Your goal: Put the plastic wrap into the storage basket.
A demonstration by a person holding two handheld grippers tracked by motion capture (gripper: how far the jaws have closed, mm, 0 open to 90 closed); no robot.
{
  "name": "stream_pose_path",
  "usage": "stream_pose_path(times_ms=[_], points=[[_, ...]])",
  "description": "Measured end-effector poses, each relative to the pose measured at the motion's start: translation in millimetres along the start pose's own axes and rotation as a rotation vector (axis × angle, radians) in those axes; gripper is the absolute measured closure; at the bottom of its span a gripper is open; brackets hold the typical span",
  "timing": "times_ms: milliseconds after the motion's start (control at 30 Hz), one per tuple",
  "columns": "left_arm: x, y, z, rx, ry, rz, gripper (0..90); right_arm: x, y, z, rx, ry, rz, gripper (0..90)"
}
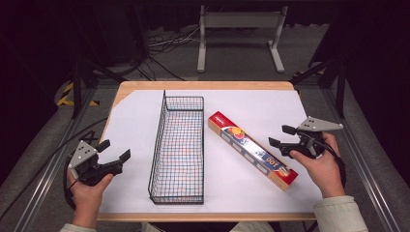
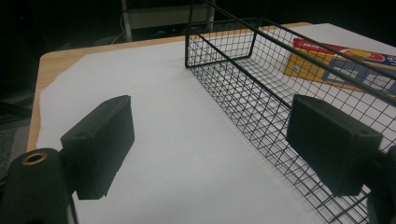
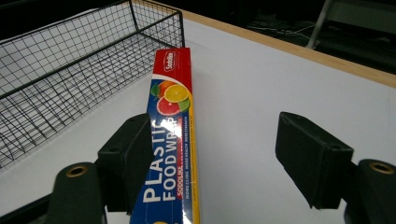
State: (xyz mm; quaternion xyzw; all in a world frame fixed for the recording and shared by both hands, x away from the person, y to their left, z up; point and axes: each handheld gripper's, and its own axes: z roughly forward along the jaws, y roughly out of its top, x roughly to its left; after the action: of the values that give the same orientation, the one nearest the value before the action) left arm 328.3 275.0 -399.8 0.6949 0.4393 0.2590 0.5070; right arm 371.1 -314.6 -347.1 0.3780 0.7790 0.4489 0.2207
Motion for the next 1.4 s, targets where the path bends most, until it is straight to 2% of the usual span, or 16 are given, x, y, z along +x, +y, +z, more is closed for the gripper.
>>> stream_pose_path(times_ms=[67, 133, 200, 333, 467, 533, 567, 667, 733, 867, 1033, 1167, 1400], points=[[0.4, -0.8, 0.1, -0.002, 0.003, -0.007, 15.7, 1.9, 5.1, 5.4, 0.01, 0.009, -0.02, 28.8], [0.5, -1.4, 0.3, 0.003, 0.009, -0.001, 15.7, 3.6, 10.7, 11.9, 0.044, 0.035, -0.025, 29.3], [-0.3, -1.8, 1.0, 0.002, 0.011, 0.002, 15.7, 6.6, 16.7, 17.6, 0.059, 0.03, -0.051, 28.7], [-1.8, -0.7, 2.2, 0.002, 0.007, 0.006, 15.7, 10.9, 26.1, 27.5, 0.084, 0.008, -0.04, 25.7], [-2.4, -0.2, 3.0, 0.001, 0.004, 0.007, 15.7, 11.8, 31.3, 39.6, 0.117, 0.023, -0.035, 27.0], [-2.6, -0.4, 3.1, 0.001, 0.004, 0.009, 15.7, 11.8, 31.7, 42.9, 0.129, 0.024, -0.031, 26.9], [-3.2, -1.6, 2.7, 0.003, 0.008, 0.01, 15.7, 11.9, 32.1, 48.7, 0.161, 0.026, -0.019, 26.9], [-2.5, -2.7, 1.1, 0.008, 0.012, 0.014, 15.7, 12.5, 31.7, 59.6, 0.214, 0.033, -0.008, 26.5], [-2.0, -2.9, 0.0, 0.007, 0.014, 0.014, 15.7, 12.6, 31.5, 62.4, 0.229, 0.034, 0.0, 25.8], [-1.6, -4.2, -1.9, 0.009, 0.02, 0.014, 15.7, 13.6, 29.1, 79.4, 0.325, 0.037, 0.012, 24.6], [-1.4, -7.5, -2.0, 0.038, 0.047, 0.004, 15.7, 18.3, 27.7, 91.1, 0.393, 0.057, 0.004, 23.4], [-0.2, -9.4, -2.2, 0.05, 0.048, -0.001, 15.7, 20.7, 26.6, 97.1, 0.447, 0.043, -0.024, 23.5], [-1.6, -9.9, -1.8, 0.048, 0.042, 0.002, 15.7, 24.7, 25.5, 107.7, 0.508, 0.047, -0.025, 21.0]])
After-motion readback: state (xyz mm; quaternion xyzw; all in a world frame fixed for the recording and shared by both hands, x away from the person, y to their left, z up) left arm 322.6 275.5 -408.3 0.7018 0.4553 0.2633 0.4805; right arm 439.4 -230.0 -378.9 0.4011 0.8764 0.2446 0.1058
